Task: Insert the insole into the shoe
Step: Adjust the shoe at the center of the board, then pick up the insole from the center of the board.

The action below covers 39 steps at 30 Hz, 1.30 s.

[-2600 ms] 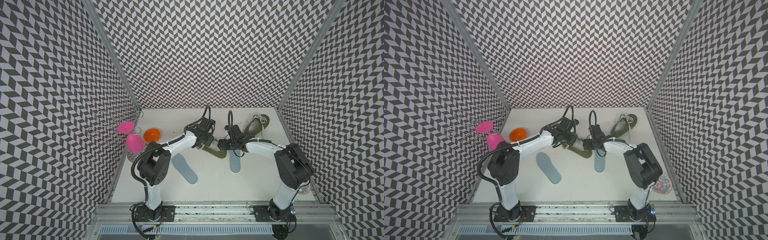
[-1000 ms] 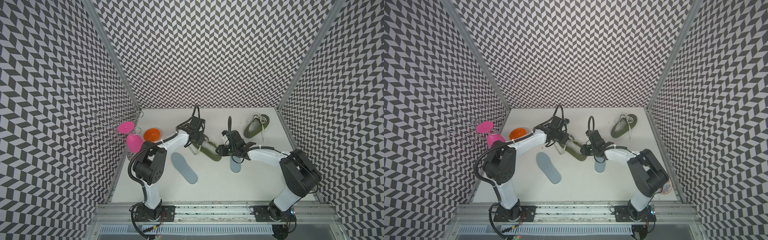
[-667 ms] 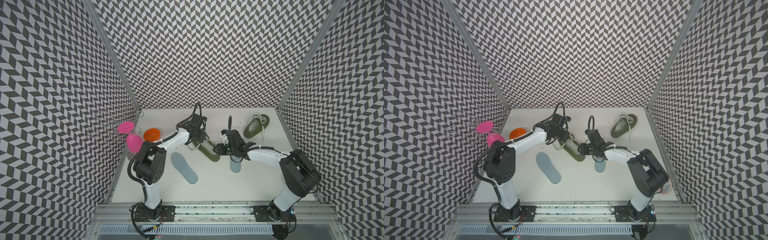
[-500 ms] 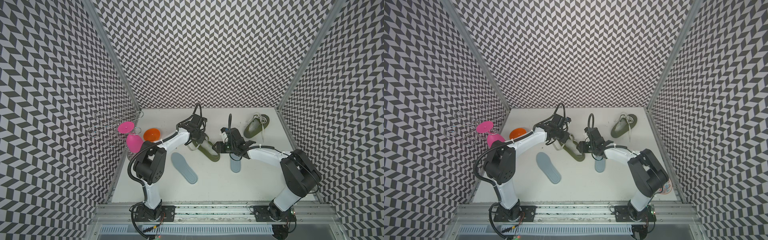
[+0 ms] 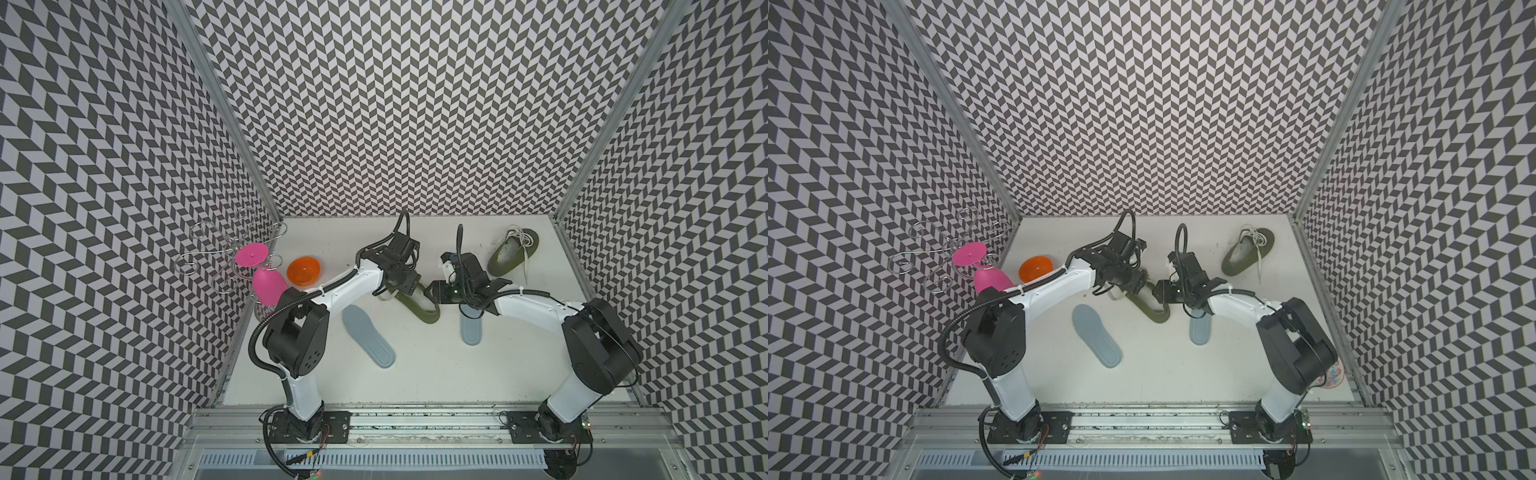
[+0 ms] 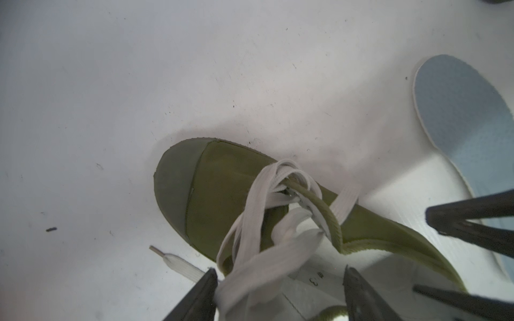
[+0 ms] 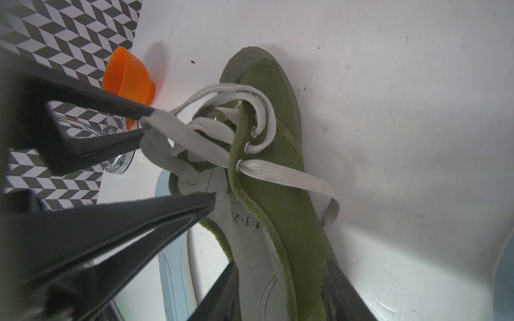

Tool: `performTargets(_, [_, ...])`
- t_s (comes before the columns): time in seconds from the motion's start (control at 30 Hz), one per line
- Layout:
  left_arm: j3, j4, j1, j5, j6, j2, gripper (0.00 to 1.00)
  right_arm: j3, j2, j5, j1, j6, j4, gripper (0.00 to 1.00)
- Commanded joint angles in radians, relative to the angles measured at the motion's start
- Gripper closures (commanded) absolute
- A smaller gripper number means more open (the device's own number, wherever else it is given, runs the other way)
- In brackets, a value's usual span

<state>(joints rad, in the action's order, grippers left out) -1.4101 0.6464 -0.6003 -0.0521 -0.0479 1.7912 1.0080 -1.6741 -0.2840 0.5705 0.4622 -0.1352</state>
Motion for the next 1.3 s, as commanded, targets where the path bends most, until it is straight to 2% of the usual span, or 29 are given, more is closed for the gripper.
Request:
performTargets(0.0, [0.013,0.022,0.002,-0.021,-0.050,-0.076,0.24,0.017,0.039,0.014,-0.005,-0.018,0.005,0.50])
performTargets(0.1, [0.025,0.029,0.000,-0.058,-0.108,-0.125,0.22,0.017,0.057,0.017,-0.008,-0.027,0.000,0.50])
performTargets(0.23, [0.124,0.018,0.027,-0.194,-0.336,-0.224,0.21,0.009,0.087,0.035,-0.015,-0.044,-0.012,0.50])
performTargets(0.3, [0.211,-0.007,0.073,-0.179,-0.478,-0.283,0.23,0.000,0.106,0.040,-0.017,-0.047,-0.008,0.50])
performTargets(0.4, [0.324,-0.035,0.108,-0.144,-0.610,-0.344,0.27,-0.002,0.116,0.025,-0.016,-0.055,-0.007,0.50])
performTargets(0.73, [0.590,0.082,0.073,-0.184,-0.978,-0.469,0.36,-0.035,0.145,-0.021,-0.015,-0.059,0.023,0.51])
performTargets(0.9, [0.701,0.012,0.074,-0.140,-1.023,-0.504,0.44,-0.052,0.170,-0.020,-0.014,-0.071,0.023,0.51])
performTargets(1.1, [0.733,-0.065,0.074,-0.112,-1.038,-0.434,0.52,-0.058,0.172,-0.027,-0.015,-0.084,0.019,0.51])
performTargets(1.27, [0.766,-0.108,0.076,-0.114,-1.065,-0.415,0.65,-0.050,0.174,-0.018,-0.015,-0.094,0.005,0.51])
